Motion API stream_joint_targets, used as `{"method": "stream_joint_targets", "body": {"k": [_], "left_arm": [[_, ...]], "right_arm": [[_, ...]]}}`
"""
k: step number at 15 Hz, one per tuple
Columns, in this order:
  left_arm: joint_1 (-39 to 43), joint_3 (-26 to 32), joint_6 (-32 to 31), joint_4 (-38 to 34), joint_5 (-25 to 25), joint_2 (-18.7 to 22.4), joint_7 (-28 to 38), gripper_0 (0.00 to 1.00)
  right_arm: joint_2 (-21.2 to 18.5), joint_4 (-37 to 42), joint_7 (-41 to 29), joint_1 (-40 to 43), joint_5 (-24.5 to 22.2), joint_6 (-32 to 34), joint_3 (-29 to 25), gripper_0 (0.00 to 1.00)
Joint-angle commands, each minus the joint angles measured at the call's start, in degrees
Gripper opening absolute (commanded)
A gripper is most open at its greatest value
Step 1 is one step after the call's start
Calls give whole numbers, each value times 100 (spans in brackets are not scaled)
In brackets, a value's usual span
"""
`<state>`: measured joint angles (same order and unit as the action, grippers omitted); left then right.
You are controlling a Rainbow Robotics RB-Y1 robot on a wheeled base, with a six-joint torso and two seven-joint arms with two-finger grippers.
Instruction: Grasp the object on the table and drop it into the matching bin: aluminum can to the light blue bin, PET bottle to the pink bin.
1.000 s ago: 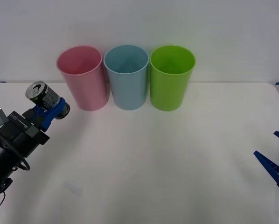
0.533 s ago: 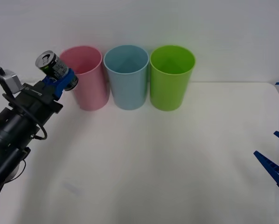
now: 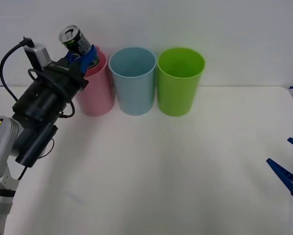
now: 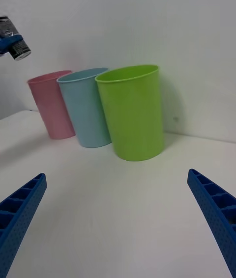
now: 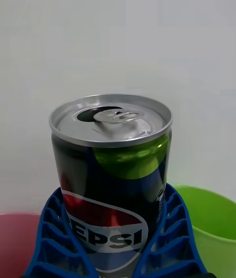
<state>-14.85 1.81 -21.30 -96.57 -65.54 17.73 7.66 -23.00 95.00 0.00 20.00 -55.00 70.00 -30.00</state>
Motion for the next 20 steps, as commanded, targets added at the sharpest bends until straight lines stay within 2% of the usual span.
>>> {"method": "stream_joint_targets", "body": {"k": [1, 6, 12, 16, 20], "left_arm": [[-590, -58, 11, 578, -249, -129, 16, 1], [-1548, -155, 11, 1545, -961, -419, 34, 0], [-2435, -331, 55, 2362, -1699, -455, 174, 1], [-2796, -410, 91, 2731, -2103, -490, 350, 1], [-2936, -401, 143, 2881, -2288, -595, 429, 1]], "right_arm": [[0, 0, 0, 0, 0, 0, 0, 100], [0, 0, 0, 0, 0, 0, 0, 100], [0, 0, 0, 0, 0, 0, 0, 100], [0, 0, 0, 0, 0, 0, 0, 100], [0, 0, 0, 0, 0, 0, 0, 100]]}}
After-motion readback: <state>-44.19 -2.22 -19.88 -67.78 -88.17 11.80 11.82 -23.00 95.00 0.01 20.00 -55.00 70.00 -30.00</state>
